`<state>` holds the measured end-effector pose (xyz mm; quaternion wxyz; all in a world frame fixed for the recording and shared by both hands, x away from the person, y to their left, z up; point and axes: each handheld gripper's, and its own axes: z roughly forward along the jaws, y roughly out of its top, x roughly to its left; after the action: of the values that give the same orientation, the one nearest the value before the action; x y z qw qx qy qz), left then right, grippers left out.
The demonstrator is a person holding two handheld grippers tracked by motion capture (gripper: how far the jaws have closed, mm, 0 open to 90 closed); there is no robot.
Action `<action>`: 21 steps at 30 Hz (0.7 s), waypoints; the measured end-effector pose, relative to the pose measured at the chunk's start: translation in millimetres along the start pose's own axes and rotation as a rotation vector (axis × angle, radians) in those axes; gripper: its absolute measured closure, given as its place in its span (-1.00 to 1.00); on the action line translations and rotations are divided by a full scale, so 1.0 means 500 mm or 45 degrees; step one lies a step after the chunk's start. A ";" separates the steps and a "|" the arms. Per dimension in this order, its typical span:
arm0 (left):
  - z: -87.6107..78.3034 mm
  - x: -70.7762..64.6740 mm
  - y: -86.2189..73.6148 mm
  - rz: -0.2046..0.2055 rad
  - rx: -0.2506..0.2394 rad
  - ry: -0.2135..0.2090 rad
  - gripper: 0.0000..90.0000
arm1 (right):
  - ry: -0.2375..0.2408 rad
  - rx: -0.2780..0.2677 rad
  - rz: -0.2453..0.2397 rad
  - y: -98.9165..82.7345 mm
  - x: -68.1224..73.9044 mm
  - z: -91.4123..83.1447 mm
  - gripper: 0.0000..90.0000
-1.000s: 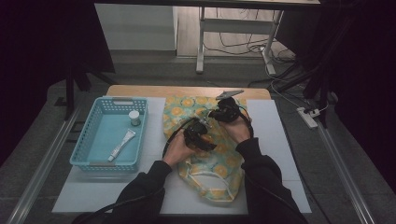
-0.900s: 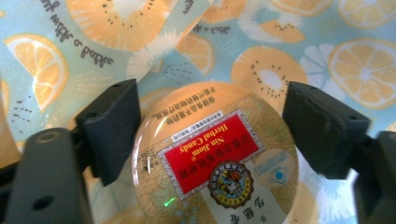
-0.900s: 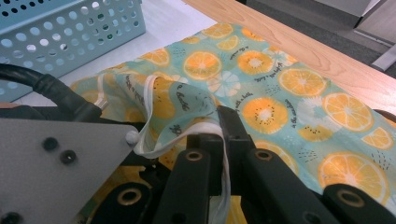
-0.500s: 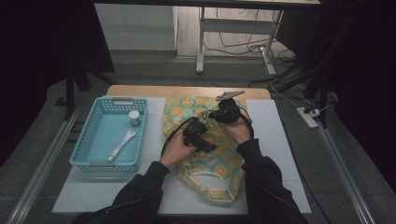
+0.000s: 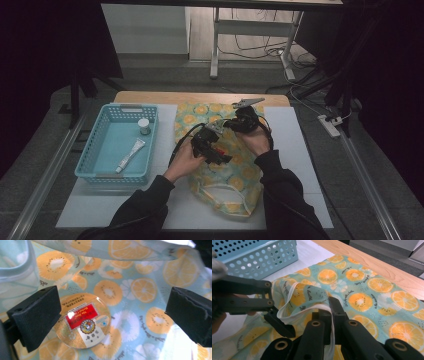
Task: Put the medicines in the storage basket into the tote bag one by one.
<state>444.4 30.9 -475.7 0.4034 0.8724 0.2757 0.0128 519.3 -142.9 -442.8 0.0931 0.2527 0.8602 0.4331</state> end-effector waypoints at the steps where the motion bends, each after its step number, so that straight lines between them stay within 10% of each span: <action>1: -0.005 -0.001 -0.001 0.000 -0.006 -0.007 -0.98 | 0.002 -0.005 0.003 0.000 0.000 -0.002 0.99; 21: -0.100 -0.004 -0.031 -0.011 -0.043 -0.031 -1.00 | 0.030 -0.032 -0.014 -0.007 0.023 -0.036 0.99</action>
<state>422.9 72.9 -452.7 0.4214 0.8644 0.2743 0.0051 501.5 -151.5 -433.7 0.0885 0.2417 0.8571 0.4463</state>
